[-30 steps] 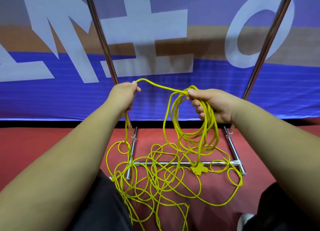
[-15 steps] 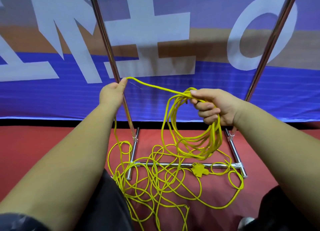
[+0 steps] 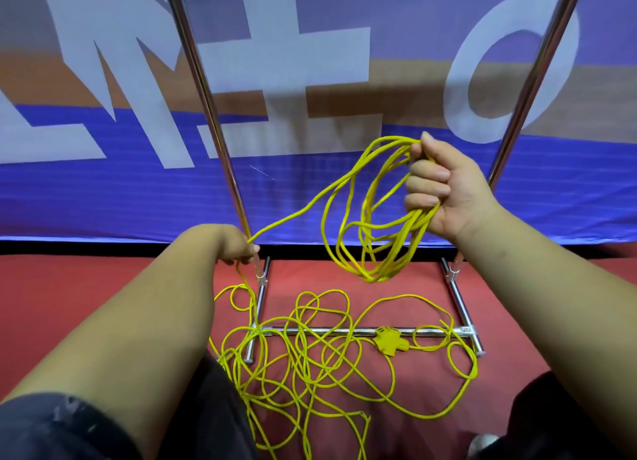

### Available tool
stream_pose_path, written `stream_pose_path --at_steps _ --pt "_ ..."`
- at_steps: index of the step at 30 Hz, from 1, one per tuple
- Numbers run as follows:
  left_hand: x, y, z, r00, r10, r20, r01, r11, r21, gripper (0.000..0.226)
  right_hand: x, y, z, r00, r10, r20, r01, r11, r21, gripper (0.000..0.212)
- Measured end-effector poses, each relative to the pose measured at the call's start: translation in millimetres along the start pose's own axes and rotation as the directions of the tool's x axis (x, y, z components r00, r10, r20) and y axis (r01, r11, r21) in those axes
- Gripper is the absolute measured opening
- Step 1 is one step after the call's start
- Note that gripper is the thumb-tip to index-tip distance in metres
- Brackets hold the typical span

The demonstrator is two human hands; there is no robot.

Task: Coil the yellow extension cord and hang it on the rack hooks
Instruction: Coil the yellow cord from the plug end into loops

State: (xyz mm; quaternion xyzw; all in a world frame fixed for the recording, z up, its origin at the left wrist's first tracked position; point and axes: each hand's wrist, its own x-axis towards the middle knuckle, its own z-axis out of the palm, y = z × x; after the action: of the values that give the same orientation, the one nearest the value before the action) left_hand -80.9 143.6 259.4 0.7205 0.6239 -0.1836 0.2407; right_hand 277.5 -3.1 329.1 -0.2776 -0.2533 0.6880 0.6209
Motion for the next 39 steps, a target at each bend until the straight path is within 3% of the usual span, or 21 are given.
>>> stream_pose_path --at_steps 3,5,6,8,10,12,15,17,19,25,28,31,34,36,39 --pt "4 1 9 0.991 -0.041 0.125 0.064 0.979 -0.193 0.054 1 -2 -7 0.992 -0.048 -0.117 0.051 0.998 0.027 0.026" --pt "6 10 7 0.999 -0.026 0.037 0.039 0.914 -0.404 0.057 4 -1 -11 0.983 -0.058 -0.176 0.066 0.997 0.043 0.026" --pt "5 18 1 0.997 -0.026 -0.078 -0.012 0.894 -0.448 0.060 6 -1 -12 0.978 -0.062 -0.202 0.071 0.997 0.037 0.025" --pt "1 36 -17 0.930 -0.040 -0.365 -0.109 0.920 -0.377 0.064 11 1 -14 0.964 -0.075 -0.256 0.076 0.997 -0.006 0.025" --pt "-14 61 -39 0.835 0.000 -0.550 -0.222 0.915 -0.337 0.055 16 4 -15 0.952 -0.084 -0.295 0.070 0.996 -0.056 0.025" --pt "-31 86 -59 0.772 0.074 -0.631 -0.366 0.864 -0.347 0.039 20 8 -14 0.949 -0.079 -0.304 0.051 0.994 -0.102 0.024" --pt "-62 116 -70 0.677 0.193 -0.711 -0.600 0.704 -0.380 0.020 24 16 -10 0.957 -0.058 -0.285 0.013 0.988 -0.157 0.022" --pt "-81 130 -68 0.576 0.340 -0.743 -0.711 0.657 -0.250 0.017 26 23 -6 0.960 -0.054 -0.274 0.000 0.981 -0.193 0.021" --pt "-89 138 -61 0.520 0.426 -0.740 -0.764 0.619 -0.180 0.016 27 30 -2 0.963 -0.070 -0.261 0.007 0.972 -0.234 0.017" --pt "-86 145 -29 0.553 0.582 -0.596 -0.817 0.520 -0.249 0.009 25 54 8 0.982 -0.056 -0.180 -0.030 0.895 -0.444 0.016" --pt "-81 143 -27 0.613 0.531 -0.585 -0.780 0.528 -0.337 0.008 18 54 12 0.993 0.005 -0.116 -0.062 0.866 -0.495 0.023" --pt "-71 130 -26 0.665 0.514 -0.542 -0.741 0.546 -0.392 0.023 8 47 16 0.998 0.051 -0.041 -0.065 0.849 -0.524 0.018" --pt "-60 109 -16 0.706 0.646 -0.291 -0.691 0.538 -0.482 0.028 0 41 18 0.998 0.065 0.002 -0.056 0.875 -0.480 0.022" --pt "-52 91 -5 0.700 0.714 -0.011 -0.671 0.653 -0.351 0.029 -5 36 18 0.999 0.033 -0.030 -0.042 0.902 -0.430 0.022" --pt "-41 69 17 0.691 0.649 0.318 -0.584 0.761 -0.283 0.022 -12 24 15 0.998 0.010 -0.064 -0.034 0.920 -0.390 0.018"
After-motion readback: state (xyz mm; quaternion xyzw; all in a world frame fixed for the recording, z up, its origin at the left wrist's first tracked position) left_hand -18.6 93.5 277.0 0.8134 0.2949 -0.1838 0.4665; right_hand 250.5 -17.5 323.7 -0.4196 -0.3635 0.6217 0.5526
